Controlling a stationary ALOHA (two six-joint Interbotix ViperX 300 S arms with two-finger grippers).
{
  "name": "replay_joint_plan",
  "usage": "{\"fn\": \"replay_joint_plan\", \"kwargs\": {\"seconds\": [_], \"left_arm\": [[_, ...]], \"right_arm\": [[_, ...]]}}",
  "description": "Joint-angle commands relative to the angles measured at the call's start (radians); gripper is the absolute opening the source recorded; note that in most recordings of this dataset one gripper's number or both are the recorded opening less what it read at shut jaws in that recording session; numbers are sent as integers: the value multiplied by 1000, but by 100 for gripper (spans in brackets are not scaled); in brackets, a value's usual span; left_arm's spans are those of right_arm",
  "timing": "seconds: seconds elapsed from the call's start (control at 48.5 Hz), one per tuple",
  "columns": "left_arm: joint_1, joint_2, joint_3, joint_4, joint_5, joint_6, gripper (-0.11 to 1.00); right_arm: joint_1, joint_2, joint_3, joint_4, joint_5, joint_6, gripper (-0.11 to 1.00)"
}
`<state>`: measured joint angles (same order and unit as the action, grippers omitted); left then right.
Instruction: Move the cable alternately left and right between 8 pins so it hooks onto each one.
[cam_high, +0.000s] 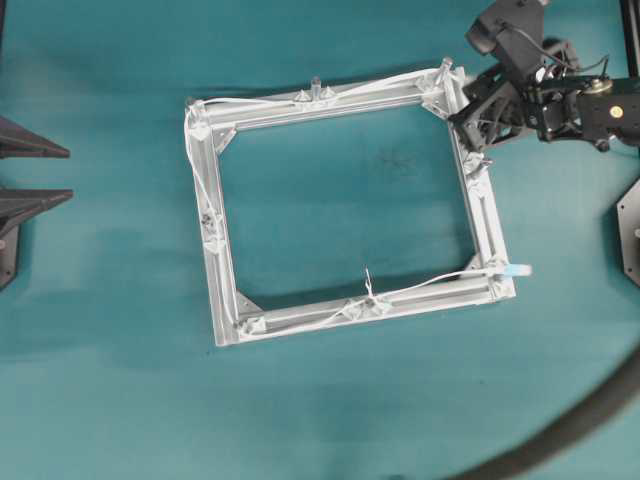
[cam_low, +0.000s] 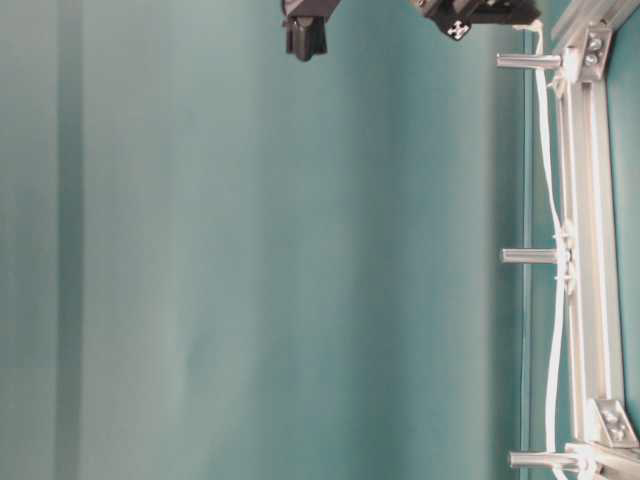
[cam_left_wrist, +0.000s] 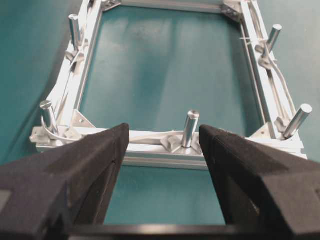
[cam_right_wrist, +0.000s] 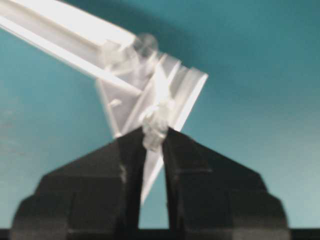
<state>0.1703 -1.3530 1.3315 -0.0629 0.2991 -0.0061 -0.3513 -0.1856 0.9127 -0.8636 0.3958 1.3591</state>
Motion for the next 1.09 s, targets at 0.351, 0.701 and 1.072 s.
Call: {"fn": "replay_joint_plan", "kwargs": {"seconds": [0.351, 0.701, 1.072], "left_arm": [[0, 8, -11, 3, -5, 3, 71], [0, 8, -11, 2, -5, 3, 71], [0, 8, -11, 2, -5, 3, 71]], "right_arm": [[11, -17, 14, 127, -64, -18, 9], [11, -17, 14, 123, -109, -43, 16], [11, -40, 25, 126, -84, -46, 64]]}}
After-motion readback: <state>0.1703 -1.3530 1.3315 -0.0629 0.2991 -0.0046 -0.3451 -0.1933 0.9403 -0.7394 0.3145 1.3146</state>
